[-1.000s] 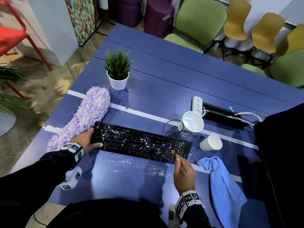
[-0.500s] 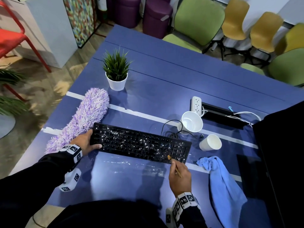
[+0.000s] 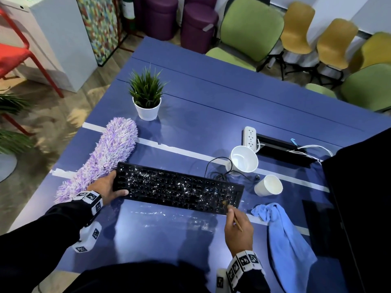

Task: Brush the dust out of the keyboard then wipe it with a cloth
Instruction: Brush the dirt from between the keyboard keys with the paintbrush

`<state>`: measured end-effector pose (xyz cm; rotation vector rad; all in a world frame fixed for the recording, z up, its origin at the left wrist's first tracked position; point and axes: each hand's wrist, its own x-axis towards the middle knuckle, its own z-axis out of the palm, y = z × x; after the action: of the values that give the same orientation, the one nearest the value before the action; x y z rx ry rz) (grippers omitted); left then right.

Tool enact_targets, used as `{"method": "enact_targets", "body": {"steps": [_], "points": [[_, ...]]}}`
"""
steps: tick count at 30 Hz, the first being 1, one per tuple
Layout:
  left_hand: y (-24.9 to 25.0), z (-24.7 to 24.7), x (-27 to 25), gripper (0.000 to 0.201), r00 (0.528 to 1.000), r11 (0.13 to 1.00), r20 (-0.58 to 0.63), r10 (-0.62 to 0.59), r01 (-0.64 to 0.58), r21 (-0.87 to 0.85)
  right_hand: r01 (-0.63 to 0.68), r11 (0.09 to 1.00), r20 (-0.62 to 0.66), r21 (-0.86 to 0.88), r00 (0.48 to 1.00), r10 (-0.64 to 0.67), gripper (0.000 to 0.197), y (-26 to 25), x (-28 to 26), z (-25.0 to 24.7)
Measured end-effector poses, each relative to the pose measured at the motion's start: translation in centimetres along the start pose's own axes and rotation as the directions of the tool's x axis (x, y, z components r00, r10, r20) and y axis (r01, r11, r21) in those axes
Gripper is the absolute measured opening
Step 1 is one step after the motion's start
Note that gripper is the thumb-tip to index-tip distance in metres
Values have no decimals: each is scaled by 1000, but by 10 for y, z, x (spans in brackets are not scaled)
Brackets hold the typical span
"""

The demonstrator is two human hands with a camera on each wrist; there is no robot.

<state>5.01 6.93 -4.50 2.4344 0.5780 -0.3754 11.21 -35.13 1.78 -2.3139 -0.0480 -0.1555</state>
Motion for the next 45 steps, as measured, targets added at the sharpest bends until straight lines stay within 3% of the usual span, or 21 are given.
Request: {"method": "enact_targets", "body": {"steps": [2, 4, 6, 9, 13, 17, 21, 23, 25, 27, 29, 32, 35, 45], "points": [[0, 1, 0, 75, 1000, 1000, -6, 6, -6, -6, -10, 1000, 17, -27, 1000, 10, 19, 4, 2, -1], [1, 0, -1, 75, 1000, 1000, -4, 11, -11, -14, -50, 994, 65, -96, 996, 57, 18, 8, 4, -3], [1, -1, 0, 75, 1000, 1000, 2, 8, -8, -18, -73, 994, 29, -82, 997, 75, 17, 5, 5, -6], [0, 0, 0, 75, 1000, 1000, -7, 8, -9, -9, -51, 997, -88, -63, 995, 46, 20, 4, 8, -10], [1, 1, 1, 73, 1000, 1000, -13, 2, -2, 10, -108, 990, 31, -94, 993, 111, 21, 7, 8, -11], [2, 1, 1, 71, 1000, 1000, -20, 4, -4, 17, -70, 997, -74, -20, 995, 68, 36, 4, 11, -12], [0, 2, 2, 70, 1000, 1000, -15, 16, -16, 0, -199, 973, 41, -115, 978, 205, 36, 12, 15, -11], [0, 1, 2, 72, 1000, 1000, -17, 16, -16, -4, -167, 983, -13, -80, 986, 167, 37, 12, 11, -11], [0, 2, 1, 72, 1000, 1000, -26, 15, -16, -9, -143, 989, -77, -38, 987, 139, 23, 10, 9, -12], [-1, 1, 1, 73, 1000, 1000, -14, 15, -16, -12, -157, 987, -38, -44, 987, 156, 19, 9, 6, -11], [-2, -1, 1, 77, 1000, 999, 1, 21, -21, -27, -155, 987, -17, -44, 988, 154, 20, 12, 4, -9], [-2, 0, 1, 79, 1000, 999, 3, 25, -25, -24, -114, 993, -108, -14, 988, 112, 35, 12, 6, -12], [-1, 0, 1, 73, 1000, 1000, -1, 20, -20, -3, -145, 989, -45, -11, 989, 144, 21, 9, 7, -11], [1, 0, 2, 69, 1000, 1000, -28, -6, 7, 28, -160, 986, -9, 34, 987, 161, 23, 17, -3, -6]]}}
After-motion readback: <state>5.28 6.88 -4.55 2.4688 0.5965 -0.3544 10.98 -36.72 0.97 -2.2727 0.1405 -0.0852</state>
